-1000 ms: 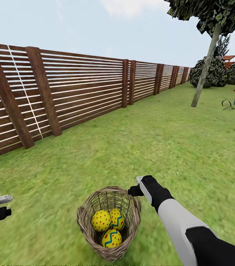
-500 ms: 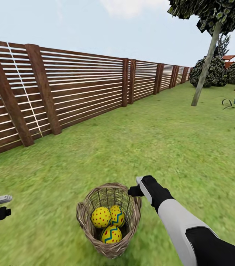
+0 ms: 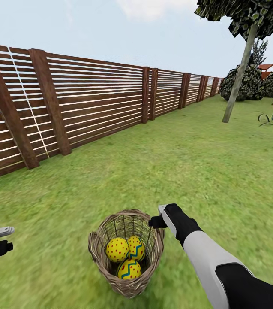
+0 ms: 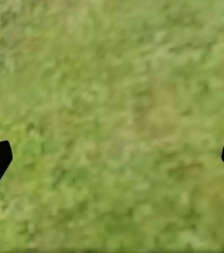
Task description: Take the three Easter eggs out of the wicker basket on the lawn in the garden, then place them on the lawn next to a single tree (choose any tree) so that all three eggs are next to the same tree and none are left in the basket.
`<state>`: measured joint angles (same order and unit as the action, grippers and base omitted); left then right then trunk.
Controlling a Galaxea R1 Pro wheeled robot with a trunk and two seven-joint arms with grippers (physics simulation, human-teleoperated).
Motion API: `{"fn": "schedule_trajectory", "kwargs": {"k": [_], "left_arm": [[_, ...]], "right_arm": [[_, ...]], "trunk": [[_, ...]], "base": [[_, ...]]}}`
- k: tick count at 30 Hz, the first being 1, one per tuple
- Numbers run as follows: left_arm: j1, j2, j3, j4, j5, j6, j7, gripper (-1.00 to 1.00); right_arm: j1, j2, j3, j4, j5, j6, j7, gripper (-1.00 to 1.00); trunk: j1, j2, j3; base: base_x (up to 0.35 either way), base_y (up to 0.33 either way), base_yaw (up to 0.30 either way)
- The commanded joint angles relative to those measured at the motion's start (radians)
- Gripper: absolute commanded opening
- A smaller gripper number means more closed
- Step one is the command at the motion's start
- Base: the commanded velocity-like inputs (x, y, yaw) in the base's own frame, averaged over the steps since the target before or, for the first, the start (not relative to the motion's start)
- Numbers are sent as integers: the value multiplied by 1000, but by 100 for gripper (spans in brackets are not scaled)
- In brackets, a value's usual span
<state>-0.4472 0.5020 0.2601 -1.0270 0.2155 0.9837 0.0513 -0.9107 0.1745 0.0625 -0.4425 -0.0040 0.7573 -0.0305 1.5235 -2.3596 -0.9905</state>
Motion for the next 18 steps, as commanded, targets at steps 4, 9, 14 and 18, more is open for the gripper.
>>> {"fn": "schedule_trajectory", "kwargs": {"k": [4,9,14,18], "left_arm": [[-1,1,1,-1,8,4,5,100],[0,0,0,-1,8,4,6,100],[0,0,0,-1,8,3,7,100],[0,0,1,-1,8,3,7,100]], "right_arm": [[0,0,1,-1,0,0,-4,100],[0,0,-2,2,-2,-4,-5,100],[0,0,-5,1,-3,-7,-5,100],[0,0,-7,1,-3,-8,-6,100]], "trunk": [[0,0,-1],[15,-28,-14],[34,-63,-29],[42,-77,-35]], "base": [[0,0,0],[0,0,0],[0,0,0],[0,0,0]]}}
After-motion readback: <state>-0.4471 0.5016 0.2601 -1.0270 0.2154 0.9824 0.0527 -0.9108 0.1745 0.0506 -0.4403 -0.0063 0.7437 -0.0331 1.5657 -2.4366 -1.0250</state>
